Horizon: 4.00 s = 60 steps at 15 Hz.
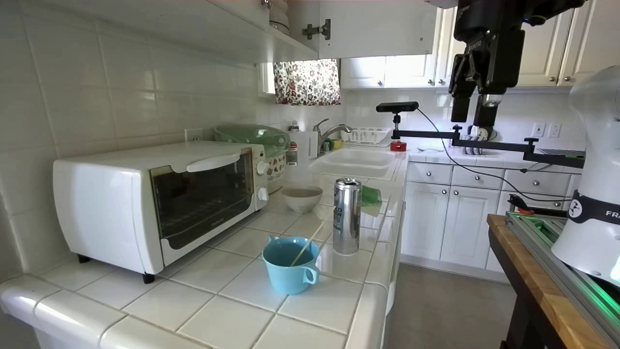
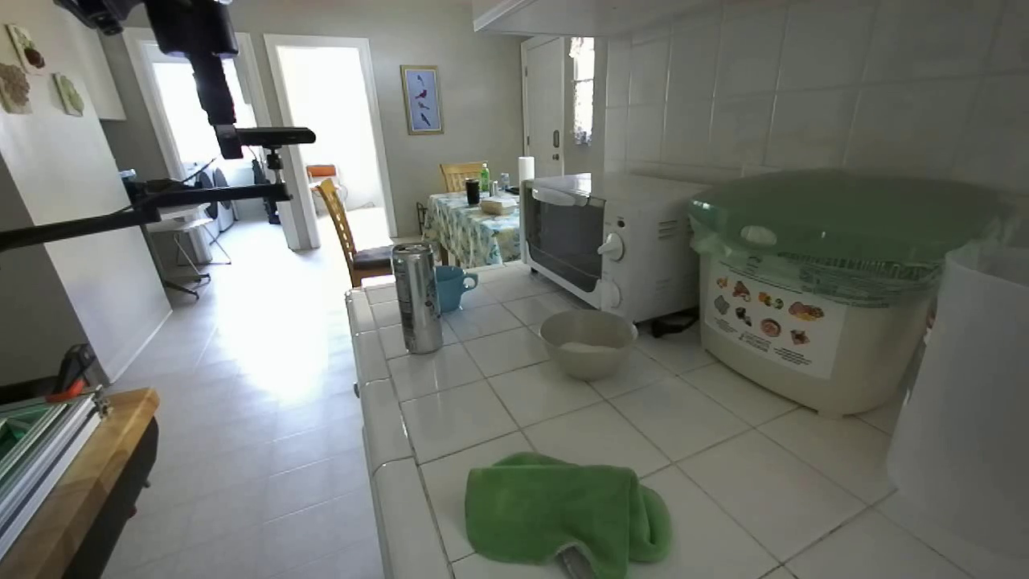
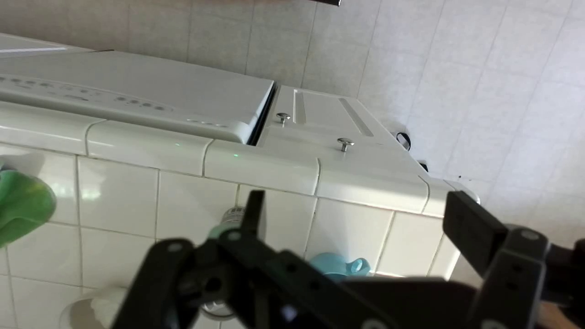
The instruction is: Open the left closed cabinet door
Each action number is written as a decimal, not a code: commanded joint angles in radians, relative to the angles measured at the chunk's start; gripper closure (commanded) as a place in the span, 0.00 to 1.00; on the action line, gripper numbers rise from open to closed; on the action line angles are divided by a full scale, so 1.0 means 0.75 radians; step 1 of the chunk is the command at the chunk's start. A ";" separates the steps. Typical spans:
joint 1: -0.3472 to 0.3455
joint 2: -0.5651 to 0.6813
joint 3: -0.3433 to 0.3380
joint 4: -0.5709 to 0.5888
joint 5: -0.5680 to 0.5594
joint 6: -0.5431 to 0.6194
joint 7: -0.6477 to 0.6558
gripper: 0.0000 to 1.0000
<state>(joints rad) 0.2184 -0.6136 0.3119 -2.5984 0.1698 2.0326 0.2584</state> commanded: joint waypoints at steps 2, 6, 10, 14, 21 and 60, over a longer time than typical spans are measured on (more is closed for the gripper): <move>0.012 0.003 -0.011 0.002 -0.008 -0.001 0.007 0.00; 0.012 0.003 -0.011 0.002 -0.008 -0.001 0.007 0.00; -0.004 -0.029 -0.025 -0.007 -0.024 0.012 0.010 0.00; -0.046 -0.082 -0.063 -0.016 -0.044 0.044 0.016 0.00; -0.140 -0.182 -0.167 -0.026 -0.074 0.183 -0.027 0.00; -0.042 0.156 -0.811 0.666 0.425 0.307 -0.790 0.00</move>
<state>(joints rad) 0.2553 -0.5135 -0.3355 -2.1107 0.4837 2.2458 -0.3056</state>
